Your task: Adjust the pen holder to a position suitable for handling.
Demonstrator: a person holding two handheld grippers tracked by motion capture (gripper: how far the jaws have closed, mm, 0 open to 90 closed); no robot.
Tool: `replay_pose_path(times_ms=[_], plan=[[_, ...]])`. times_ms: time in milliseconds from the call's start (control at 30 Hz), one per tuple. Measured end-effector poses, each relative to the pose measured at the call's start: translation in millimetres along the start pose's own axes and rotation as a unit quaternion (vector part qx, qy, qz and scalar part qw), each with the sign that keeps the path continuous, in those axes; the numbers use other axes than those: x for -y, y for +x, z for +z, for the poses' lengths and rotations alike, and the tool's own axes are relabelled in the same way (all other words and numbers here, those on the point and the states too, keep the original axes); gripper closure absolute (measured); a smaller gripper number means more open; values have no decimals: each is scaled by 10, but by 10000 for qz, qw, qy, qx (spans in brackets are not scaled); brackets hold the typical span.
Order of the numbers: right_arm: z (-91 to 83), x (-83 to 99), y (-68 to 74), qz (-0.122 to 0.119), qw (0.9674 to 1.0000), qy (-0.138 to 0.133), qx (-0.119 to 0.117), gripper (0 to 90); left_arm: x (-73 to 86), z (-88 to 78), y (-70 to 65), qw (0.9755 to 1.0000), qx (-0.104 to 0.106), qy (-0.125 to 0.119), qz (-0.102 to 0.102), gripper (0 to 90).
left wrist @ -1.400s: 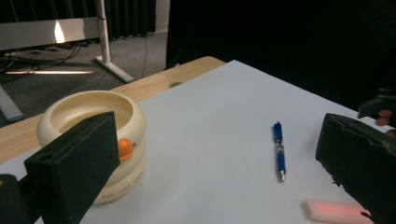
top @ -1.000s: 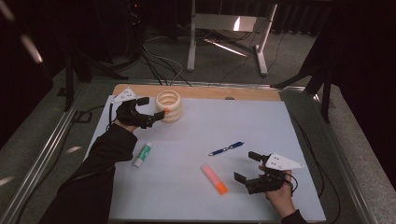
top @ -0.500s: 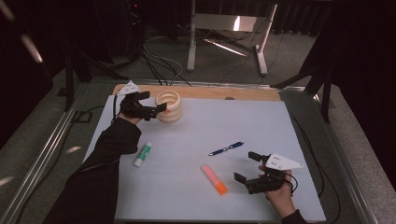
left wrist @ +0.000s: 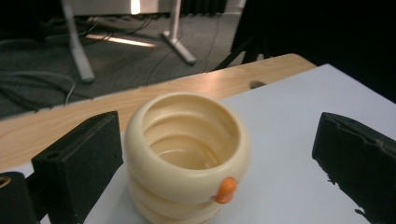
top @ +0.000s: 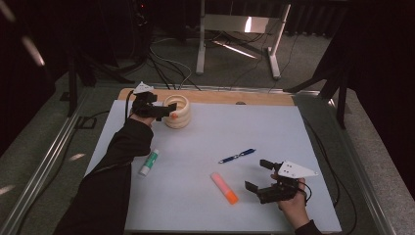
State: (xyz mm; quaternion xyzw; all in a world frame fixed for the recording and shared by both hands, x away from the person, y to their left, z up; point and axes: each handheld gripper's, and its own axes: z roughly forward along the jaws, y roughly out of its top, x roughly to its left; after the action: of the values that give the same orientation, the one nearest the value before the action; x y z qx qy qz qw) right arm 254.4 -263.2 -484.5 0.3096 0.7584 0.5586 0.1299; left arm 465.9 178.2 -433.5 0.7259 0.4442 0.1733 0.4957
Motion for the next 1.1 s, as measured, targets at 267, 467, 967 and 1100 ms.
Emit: replay_pose_path(times_ms=[267,467,967,1100], plan=[[2,2,2,0,10000,4,-29,0,15,143,102,9974,-543,261,-396,58],[6,2,2,3,10000,5,-32,0,41,231,134,9950,-726,291,-629,156],[5,6,-5,17,10000,17,-26,0,44,405,179,9888,-1087,590,-832,411],[5,8,-9,32,10000,26,-27,0,67,458,186,9873,-1151,685,-857,473]])
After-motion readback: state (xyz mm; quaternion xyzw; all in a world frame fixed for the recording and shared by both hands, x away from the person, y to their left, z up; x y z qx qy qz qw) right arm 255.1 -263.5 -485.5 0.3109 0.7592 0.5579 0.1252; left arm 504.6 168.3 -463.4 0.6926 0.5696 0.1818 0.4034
